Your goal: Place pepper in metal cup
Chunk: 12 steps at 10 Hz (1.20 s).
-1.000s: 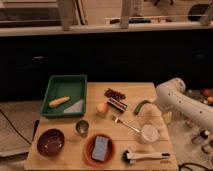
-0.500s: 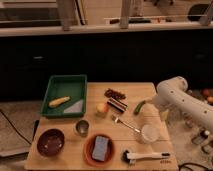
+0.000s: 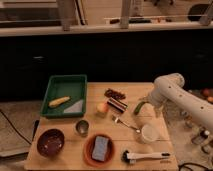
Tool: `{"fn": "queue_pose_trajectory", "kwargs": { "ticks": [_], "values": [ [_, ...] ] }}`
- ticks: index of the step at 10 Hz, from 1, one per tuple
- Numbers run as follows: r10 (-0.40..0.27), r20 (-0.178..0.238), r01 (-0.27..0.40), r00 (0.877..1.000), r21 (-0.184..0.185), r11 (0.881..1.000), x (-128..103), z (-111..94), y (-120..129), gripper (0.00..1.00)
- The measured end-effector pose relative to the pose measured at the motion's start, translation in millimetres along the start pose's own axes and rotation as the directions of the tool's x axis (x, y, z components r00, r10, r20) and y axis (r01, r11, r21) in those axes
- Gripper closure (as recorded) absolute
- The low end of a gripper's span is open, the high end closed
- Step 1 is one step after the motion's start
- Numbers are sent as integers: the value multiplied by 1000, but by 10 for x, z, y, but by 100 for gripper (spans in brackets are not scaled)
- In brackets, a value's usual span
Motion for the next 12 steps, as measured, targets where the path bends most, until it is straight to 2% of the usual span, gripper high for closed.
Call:
{"fn": "queue_pose_trajectory", "kwargs": {
  "ticks": [2, 6, 10, 12],
  "values": [
    [-22, 9, 22, 1000, 2, 1000, -49, 80, -134, 20],
    [-26, 16, 26, 1000, -13, 1000, -46, 278, -356, 20],
    [-2, 23, 4, 1000, -63, 998, 91, 552, -406, 20],
    [9, 26, -7, 1000, -80, 997, 167, 664, -387, 32]
  ]
}}
